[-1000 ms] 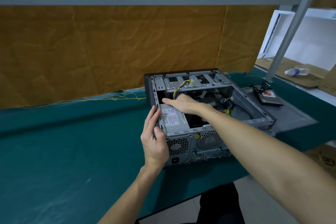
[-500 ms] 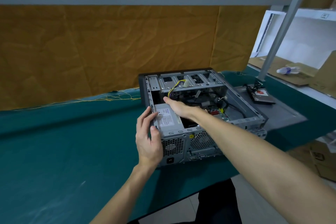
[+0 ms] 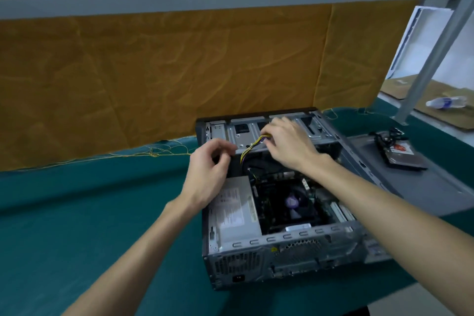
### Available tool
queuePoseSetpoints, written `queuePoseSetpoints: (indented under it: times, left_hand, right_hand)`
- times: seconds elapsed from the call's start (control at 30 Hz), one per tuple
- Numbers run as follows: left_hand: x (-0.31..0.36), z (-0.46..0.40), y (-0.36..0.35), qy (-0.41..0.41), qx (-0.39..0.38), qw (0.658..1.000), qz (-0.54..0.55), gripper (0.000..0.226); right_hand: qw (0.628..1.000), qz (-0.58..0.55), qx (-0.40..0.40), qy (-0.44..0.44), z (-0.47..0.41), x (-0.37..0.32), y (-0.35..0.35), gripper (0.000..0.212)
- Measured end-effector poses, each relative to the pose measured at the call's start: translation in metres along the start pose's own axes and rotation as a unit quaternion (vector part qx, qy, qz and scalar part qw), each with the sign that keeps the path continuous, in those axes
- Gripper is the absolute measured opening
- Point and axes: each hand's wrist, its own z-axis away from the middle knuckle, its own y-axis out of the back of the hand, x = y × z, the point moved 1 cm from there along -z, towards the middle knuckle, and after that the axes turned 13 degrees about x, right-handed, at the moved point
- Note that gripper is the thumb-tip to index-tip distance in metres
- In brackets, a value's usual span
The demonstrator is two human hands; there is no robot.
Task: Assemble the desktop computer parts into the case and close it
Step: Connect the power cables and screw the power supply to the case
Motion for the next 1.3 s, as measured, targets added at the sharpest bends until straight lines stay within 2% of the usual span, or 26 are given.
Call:
queuePoseSetpoints:
  times: [0.07,0.13,0.23,0.3,0.43,0.47,0.57,0.63,0.67,0.73,0.83,0.93,1.07,1.2,1.3]
  left_hand:
    - [0.0,-0.019,-0.018,-0.016,-0.038,0.999,-0.031,0.025]
    - [-0.002,-0.034,-0.036,-0.022,-0.085,0.995,-0.049,0.026]
    - [-0.004,-0.043,-0.059,-0.028,-0.185,0.981,-0.042,0.03]
    - [-0.001,-0.042,-0.072,-0.054,-0.23,0.971,-0.037,0.027]
    - [0.005,-0.039,-0.086,-0.087,-0.222,0.97,-0.046,0.01]
    - [0.005,-0.039,-0.088,-0.099,-0.221,0.968,-0.068,0.009]
    - [0.008,-0.033,-0.098,-0.181,-0.246,0.938,-0.164,0.017]
    - [0.012,-0.025,-0.11,-0.212,-0.281,0.917,-0.188,0.022]
    - [0.014,-0.022,-0.117,-0.206,-0.305,0.91,-0.194,0.024]
    - [0.015,-0.021,-0.127,-0.156,-0.346,0.903,-0.203,0.022]
    - [0.009,-0.026,-0.143,-0.123,-0.369,0.885,-0.256,0.022]
    - [0.002,-0.025,-0.16,-0.145,-0.371,0.845,-0.355,0.03]
    - [-0.009,-0.021,-0.183,-0.149,-0.38,0.8,-0.439,0.02]
    - [-0.016,-0.023,-0.195,-0.107,-0.393,0.793,-0.452,0.025]
    - [-0.023,-0.027,-0.197,-0.104,-0.402,0.779,-0.469,0.044]
  right_hand:
    - [0.993,-0.103,-0.001,-0.061,0.003,0.007,0.007,0.01]
    - [0.975,-0.191,-0.02,-0.108,0.005,0.013,0.015,0.013]
    - [0.924,-0.333,-0.05,-0.182,0.013,0.018,0.028,0.022]
    - [0.888,-0.388,-0.054,-0.241,0.016,0.025,0.034,0.026]
    - [0.832,-0.438,-0.041,-0.339,0.024,0.043,0.039,0.017]
    - [0.843,-0.416,-0.014,-0.339,0.026,0.049,0.041,0.014]
    - [0.94,-0.208,0.063,-0.263,0.031,0.07,0.047,0.012]
    - [0.972,-0.076,0.044,-0.217,0.032,0.08,0.048,0.008]
    - [0.98,-0.023,0.011,-0.197,0.032,0.084,0.046,0.014]
    - [0.981,0.039,-0.07,-0.175,0.03,0.091,0.041,0.03]
    - [0.978,0.04,-0.112,-0.172,0.028,0.097,0.037,0.036]
    - [0.98,0.028,-0.092,-0.175,0.032,0.099,0.036,0.036]
    - [0.982,0.045,-0.09,-0.163,0.038,0.1,0.035,0.039]
    - [0.982,0.027,-0.083,-0.167,0.039,0.101,0.036,0.047]
    - [0.981,0.021,-0.069,-0.177,0.039,0.101,0.037,0.05]
